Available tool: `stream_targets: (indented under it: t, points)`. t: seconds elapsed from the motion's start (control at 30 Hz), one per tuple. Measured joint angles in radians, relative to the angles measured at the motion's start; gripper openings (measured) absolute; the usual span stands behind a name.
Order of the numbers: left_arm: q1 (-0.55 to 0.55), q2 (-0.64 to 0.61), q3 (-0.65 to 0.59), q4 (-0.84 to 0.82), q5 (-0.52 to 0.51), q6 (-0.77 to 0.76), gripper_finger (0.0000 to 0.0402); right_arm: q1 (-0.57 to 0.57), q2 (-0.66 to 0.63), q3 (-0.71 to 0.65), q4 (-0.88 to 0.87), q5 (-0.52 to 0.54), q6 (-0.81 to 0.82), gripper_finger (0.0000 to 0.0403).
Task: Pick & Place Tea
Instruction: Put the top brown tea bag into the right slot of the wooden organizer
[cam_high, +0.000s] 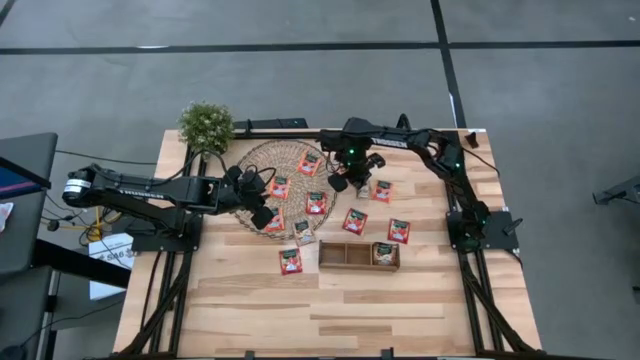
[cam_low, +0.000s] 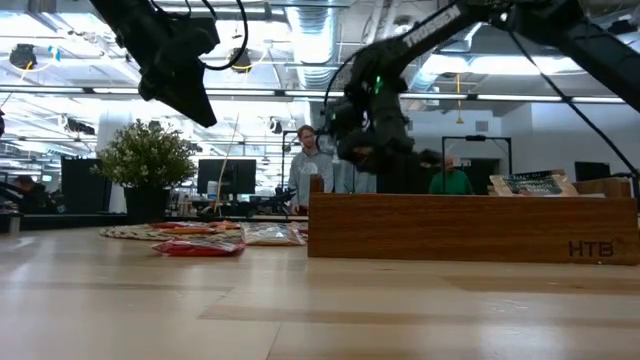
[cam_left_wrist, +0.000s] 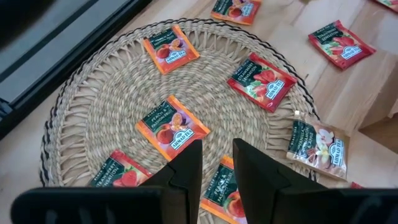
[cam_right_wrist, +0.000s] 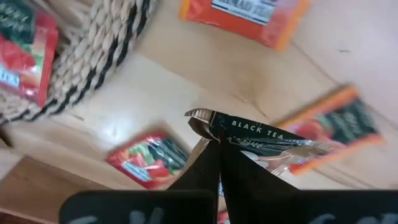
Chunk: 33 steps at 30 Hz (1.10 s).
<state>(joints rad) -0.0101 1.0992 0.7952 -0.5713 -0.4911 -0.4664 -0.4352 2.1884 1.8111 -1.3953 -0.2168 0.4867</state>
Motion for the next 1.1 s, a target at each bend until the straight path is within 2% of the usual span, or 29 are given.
stream_targets:
  t: [0.2,0.47,0.77,1.1]
  points:
    - [0.0,0.0,0.0,0.0,0.0,-0.001,0.0082,0.096,-0.142,0.001,-0.04,0.155,0.077,0.0]
    - [0.0,0.0,0.0,0.006,0.02,-0.008,0.0082,0.298,-0.291,0.002,-0.046,0.318,0.331,0.0]
    - [0.0,0.0,0.0,0.006,0.07,-0.091,0.0082,0.532,-0.303,-0.006,-0.137,0.477,0.638,0.0]
    - [-0.004,0.0,0.0,0.002,0.151,-0.156,0.0082,0.763,-0.301,-0.146,-0.143,0.505,1.032,0.0]
